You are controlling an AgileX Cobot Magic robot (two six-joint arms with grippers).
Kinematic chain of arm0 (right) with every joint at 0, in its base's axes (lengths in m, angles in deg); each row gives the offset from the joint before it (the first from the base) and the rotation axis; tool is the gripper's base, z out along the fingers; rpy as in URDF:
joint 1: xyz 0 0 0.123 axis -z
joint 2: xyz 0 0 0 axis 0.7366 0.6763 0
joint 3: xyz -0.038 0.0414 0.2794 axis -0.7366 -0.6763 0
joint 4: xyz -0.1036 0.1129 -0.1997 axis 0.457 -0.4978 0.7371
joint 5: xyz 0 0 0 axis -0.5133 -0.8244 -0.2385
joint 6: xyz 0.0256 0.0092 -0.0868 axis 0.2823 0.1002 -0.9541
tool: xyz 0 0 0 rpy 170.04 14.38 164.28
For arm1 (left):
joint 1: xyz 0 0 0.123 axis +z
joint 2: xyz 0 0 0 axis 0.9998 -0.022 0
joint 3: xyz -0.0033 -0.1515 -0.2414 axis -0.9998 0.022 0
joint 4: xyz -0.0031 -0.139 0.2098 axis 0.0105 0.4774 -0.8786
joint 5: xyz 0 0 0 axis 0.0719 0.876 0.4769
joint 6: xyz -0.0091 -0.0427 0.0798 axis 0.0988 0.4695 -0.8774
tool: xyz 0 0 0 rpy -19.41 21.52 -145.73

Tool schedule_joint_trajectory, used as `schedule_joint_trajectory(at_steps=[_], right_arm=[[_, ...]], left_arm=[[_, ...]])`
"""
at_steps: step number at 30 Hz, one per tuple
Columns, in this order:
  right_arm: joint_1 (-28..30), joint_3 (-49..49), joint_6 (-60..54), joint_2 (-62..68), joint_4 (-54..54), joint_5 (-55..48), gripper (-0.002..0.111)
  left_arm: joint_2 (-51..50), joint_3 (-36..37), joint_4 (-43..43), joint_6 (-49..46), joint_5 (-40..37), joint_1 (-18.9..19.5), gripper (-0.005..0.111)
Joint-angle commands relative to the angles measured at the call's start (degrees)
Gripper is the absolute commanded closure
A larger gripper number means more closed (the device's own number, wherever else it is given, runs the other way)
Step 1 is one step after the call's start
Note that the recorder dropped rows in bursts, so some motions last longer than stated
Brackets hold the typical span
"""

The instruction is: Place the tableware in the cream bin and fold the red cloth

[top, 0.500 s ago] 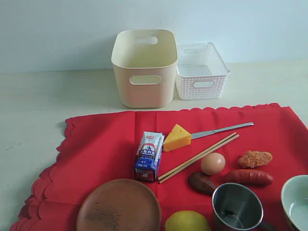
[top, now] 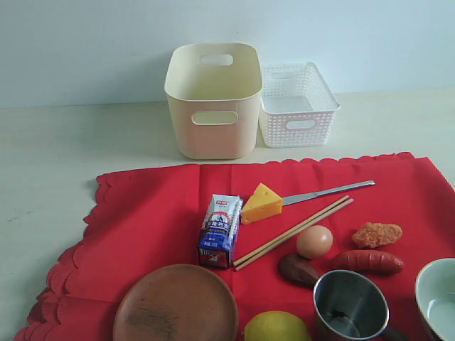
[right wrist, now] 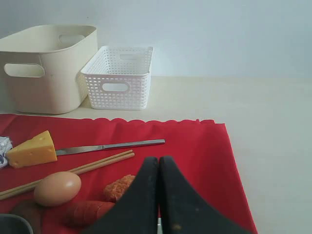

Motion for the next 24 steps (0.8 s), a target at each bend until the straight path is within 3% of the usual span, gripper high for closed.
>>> schedule_joint_trajectory(at_steps=[1,24], right_arm=[[0.0,-0.2,-0.2,-0.4,-0.1,0.6,0.108],[0.0,0.9,-0.2,2.3,-0.1,0.0,0.108]], left_arm=[[0.3,0.2,-0.1,0.0,0.4,0.2,0.107],[0.3,0.2,-0.1,0.1,0.4,0.2,0.107]])
